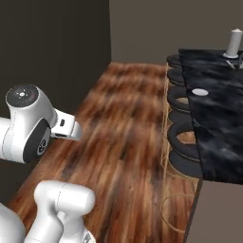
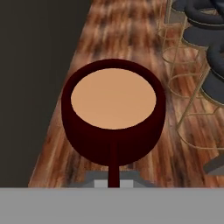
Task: Pick the cup of tea, navigate to the dining table, and place it on the saucer.
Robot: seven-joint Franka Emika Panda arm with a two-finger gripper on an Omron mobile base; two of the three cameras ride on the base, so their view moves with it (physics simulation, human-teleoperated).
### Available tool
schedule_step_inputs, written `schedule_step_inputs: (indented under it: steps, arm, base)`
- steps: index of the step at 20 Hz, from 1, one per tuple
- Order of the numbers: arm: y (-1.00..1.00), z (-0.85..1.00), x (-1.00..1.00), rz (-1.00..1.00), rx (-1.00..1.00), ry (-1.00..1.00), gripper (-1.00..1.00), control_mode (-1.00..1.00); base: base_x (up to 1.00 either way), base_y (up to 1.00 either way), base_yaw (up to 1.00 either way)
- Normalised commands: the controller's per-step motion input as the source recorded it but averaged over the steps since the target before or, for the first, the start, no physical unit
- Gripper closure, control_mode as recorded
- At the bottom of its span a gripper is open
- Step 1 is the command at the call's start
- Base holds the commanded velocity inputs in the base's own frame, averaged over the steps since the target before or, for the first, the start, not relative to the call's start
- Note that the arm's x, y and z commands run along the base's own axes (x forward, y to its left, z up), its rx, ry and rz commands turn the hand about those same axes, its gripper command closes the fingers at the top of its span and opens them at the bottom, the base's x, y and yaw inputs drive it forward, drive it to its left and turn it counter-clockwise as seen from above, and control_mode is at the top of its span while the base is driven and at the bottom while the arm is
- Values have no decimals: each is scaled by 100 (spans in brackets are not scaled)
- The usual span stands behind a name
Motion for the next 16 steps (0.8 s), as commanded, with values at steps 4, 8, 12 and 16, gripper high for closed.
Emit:
schedule_step_inputs:
  steps: [4, 8, 12, 16]
  arm:
    - [0, 0, 0, 0, 0, 0, 100, 100]
    - [0, 0, 0, 0, 0, 0, 100, 100]
    - [0, 0, 0, 0, 0, 0, 100, 100]
    - [0, 0, 0, 0, 0, 0, 100, 100]
  base:
    - [100, 99, -40]
    - [100, 84, -42]
    - [100, 65, -46]
    - [100, 30, -46]
